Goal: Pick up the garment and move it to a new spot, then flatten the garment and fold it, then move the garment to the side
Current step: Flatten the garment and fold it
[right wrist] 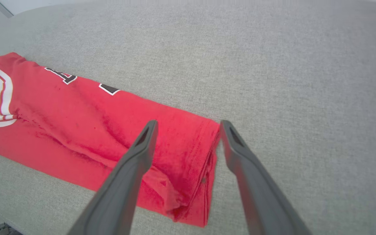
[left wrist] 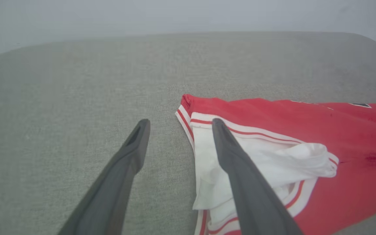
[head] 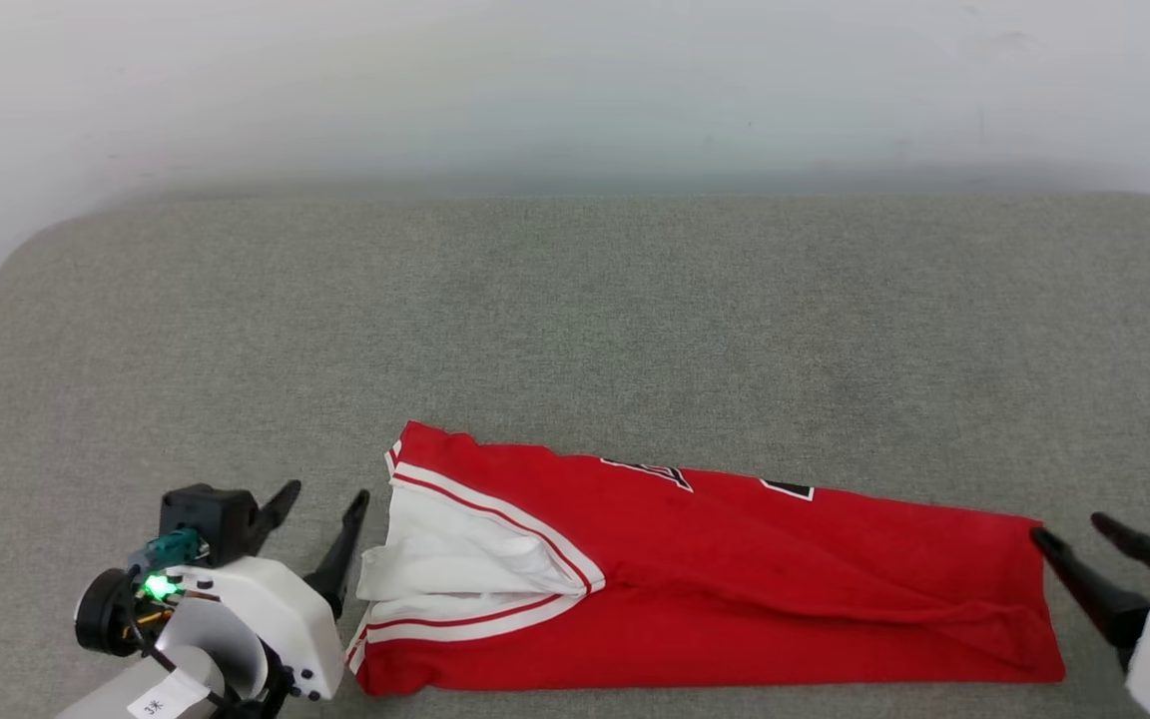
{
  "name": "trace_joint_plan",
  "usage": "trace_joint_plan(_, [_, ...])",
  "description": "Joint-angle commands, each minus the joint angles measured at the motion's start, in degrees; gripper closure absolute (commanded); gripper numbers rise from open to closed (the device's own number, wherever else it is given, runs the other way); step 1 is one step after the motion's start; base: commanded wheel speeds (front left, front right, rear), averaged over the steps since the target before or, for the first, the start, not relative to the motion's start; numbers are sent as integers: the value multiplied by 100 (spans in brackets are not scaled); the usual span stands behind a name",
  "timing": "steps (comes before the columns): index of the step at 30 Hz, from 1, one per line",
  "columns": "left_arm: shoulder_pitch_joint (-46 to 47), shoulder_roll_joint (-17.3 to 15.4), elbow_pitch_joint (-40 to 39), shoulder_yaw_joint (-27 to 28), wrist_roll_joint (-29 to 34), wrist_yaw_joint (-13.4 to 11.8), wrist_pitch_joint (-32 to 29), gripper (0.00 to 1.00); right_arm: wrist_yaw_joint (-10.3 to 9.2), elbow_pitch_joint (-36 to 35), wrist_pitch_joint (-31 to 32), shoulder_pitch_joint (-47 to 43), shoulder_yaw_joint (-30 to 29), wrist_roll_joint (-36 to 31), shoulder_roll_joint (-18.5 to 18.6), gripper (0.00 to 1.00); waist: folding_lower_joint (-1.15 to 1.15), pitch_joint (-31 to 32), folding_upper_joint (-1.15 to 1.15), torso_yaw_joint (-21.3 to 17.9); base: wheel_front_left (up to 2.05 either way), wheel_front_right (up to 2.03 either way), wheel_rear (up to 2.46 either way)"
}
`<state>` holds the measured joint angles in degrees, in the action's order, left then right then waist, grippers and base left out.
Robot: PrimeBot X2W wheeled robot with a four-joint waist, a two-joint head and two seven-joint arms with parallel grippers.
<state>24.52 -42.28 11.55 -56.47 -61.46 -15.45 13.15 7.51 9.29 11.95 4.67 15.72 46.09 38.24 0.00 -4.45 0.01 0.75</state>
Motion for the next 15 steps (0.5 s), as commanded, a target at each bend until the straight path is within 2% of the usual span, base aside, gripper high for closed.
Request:
trace_joint_plan(1, [-89,34,-62,112,79,-111,88,0,-5,-85,81,-87,-80,75,85,0,0,17,-1,9,0,0,0])
trace_joint_plan(7, [-378,147,-445,822,648,-611,210,0,-5,-236,1196,-185,-418,730,409,0,0,0,-1,51,0,0,0])
trace_joint_plan(11, [-717,334,-687,1416,1216,-772,208,0,-4,-76,1841,-96,-560,1006,498,0,0,-75,-1,131,0,0,0])
trace_joint_plan(15, [-1019,587,-824,1972,1756,-869,209,0,-4,151,2190,37,-559,1040,443,0,0,-149,-1,216,0,0,0])
